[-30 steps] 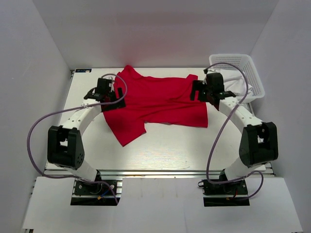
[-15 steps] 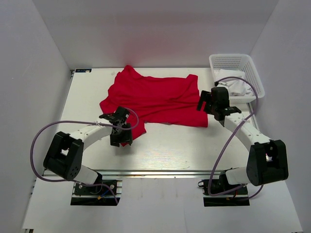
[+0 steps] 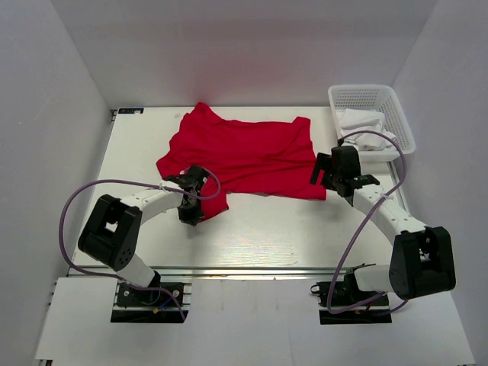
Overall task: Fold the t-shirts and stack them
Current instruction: Flatten out the tshirt
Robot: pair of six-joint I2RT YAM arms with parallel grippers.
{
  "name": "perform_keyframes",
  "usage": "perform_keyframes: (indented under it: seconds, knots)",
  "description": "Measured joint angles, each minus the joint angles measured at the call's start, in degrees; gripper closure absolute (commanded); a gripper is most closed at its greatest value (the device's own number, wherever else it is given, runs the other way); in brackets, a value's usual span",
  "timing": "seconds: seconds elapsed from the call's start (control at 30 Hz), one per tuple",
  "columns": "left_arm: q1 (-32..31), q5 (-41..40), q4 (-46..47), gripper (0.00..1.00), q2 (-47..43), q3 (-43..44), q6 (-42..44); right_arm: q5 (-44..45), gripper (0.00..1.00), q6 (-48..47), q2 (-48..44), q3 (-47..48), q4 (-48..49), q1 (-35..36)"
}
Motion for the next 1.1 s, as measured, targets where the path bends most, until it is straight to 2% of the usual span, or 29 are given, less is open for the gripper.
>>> perform_keyframes:
  seconds: [0.03, 0.2, 0.27, 0.3, 0.37, 0.6, 0.73, 1.1]
  knots:
    - [0.0, -0.11, 0.52, 1.0, 0.26, 0.24, 0.33, 0.02, 0.1, 0.17, -0.2, -0.42, -0.5, 0.0]
    - [0.0, -0.63, 2.36, 1.0, 0.76, 0.72, 1.46, 1.03, 0.1, 1.16, -0.44, -3.39, -3.85, 0.0]
    - [0.0, -0.85, 2.89, 1.0, 0.74, 0.72, 1.88, 2.14, 0.13, 1.99, -0.48, -4.72, -4.72, 0.0]
    - [0.0, -0.92, 3.13, 1.0, 0.74, 0.72, 2.14, 2.93, 0.25, 2.49, -0.48, -5.33, -5.14, 0.0]
    - [0.0, -1.05, 3.61, 1.0, 0.7, 0.61, 2.47, 4.09, 0.32, 3.41, -0.31, -6.03, -5.79, -0.02]
    - [0.0, -1.44, 4.81, 1.0, 0.63, 0.42, 3.3, 4.39, 0.32, 6.1, 4.31, -5.95, -3.87, -0.2]
    - [0.0, -1.51, 5.16, 1.0, 0.5, 0.26, 3.41, 4.17, 0.4, 7.02, 8.17, -5.77, -1.97, -0.22]
    - [0.0, -1.57, 5.75, 1.0, 0.42, 0.2, 4.28, 2.58, 0.42, 9.35, 12.94, -3.61, 3.72, -0.22]
